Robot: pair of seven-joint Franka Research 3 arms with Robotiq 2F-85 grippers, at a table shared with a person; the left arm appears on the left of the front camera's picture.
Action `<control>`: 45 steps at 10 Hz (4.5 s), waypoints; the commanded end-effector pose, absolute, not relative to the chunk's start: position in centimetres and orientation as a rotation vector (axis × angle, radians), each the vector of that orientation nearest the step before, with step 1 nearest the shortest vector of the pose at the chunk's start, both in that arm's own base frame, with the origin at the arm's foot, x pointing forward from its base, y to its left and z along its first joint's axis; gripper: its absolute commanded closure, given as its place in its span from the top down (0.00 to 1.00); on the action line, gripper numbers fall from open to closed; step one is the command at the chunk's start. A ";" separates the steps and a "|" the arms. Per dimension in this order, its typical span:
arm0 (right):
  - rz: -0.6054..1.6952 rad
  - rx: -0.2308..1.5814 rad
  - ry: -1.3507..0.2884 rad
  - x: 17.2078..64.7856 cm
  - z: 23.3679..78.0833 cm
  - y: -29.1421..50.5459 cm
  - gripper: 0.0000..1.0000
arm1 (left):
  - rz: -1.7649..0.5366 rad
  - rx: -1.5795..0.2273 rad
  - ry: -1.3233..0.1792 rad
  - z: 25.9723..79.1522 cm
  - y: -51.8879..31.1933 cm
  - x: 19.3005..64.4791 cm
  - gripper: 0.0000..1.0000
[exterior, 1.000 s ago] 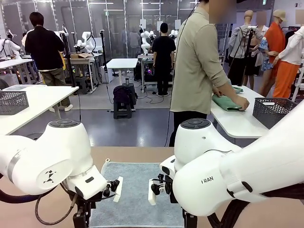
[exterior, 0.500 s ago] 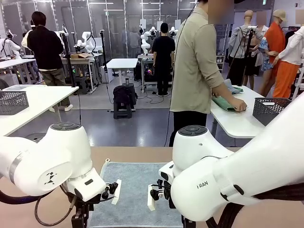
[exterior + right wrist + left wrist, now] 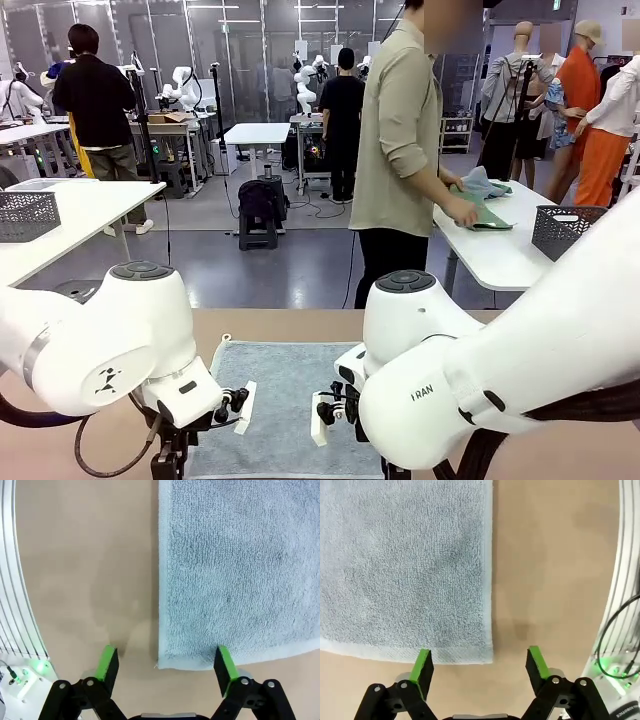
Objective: Fold the towels and place them in the basket.
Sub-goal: When a person lays out a Towel with hook on the table, fold it in half twice.
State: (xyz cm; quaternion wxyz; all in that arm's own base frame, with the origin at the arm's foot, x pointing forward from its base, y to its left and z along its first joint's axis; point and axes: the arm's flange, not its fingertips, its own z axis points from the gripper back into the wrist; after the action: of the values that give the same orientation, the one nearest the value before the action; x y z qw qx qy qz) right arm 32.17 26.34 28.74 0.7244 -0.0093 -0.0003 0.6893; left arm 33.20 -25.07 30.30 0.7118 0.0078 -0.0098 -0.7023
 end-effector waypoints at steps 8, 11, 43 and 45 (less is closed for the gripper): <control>1.537 -0.063 -0.046 31.9 28.0 25.7 0.60 | -1.577 0.073 -0.079 28.6 -23.0 31.5 0.57; 1.545 -0.063 -0.044 31.7 27.9 25.6 0.57 | -1.577 0.079 -0.078 28.3 -22.9 31.5 0.57; 1.592 -0.164 -0.104 42.4 37.5 28.7 0.07 | -1.563 0.173 -0.122 40.3 -26.1 43.6 0.07; 1.611 -0.200 -0.122 44.6 38.6 28.7 0.07 | -1.551 0.182 -0.107 41.1 -25.9 45.7 0.07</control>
State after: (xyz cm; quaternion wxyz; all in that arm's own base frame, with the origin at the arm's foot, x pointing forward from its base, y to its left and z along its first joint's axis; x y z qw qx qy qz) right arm 43.49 28.45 38.30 0.7018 -0.0791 -0.0602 0.7054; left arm 44.69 -25.50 40.73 0.7124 0.0734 -0.0638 -0.6950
